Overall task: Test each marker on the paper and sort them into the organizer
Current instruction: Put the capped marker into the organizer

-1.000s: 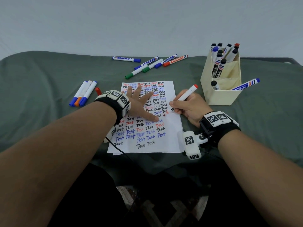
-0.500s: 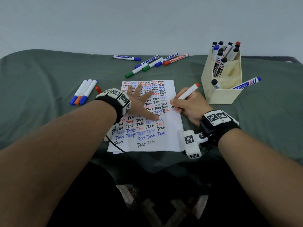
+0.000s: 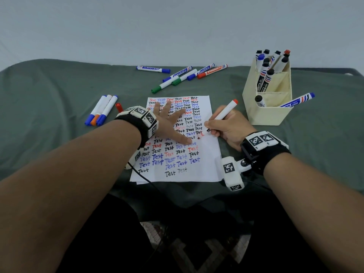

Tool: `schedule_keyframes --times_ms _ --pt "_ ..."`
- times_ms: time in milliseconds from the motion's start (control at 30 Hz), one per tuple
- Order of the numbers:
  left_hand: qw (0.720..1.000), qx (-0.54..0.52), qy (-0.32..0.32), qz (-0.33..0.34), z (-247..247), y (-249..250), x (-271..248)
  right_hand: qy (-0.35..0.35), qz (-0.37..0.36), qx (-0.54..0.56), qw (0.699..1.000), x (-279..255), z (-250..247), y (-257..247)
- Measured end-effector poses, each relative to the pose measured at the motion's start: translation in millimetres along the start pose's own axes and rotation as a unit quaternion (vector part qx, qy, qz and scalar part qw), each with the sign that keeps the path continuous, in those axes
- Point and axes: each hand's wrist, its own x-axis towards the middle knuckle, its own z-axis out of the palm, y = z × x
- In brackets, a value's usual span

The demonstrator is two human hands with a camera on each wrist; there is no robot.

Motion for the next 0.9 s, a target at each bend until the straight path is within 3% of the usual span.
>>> schedule_keyframes --times_ms 733,900 --pt "1.000 0.000 -0.008 0.005 -4.5 3.4 -11.0 0.032 -0.004 0.015 0.999 1.3 -0.1 2.6" --pt "1.000 0.001 -0.007 0.002 -3.8 3.1 -9.2 0.000 -0.005 0.014 1.000 0.7 0.8 3.3"
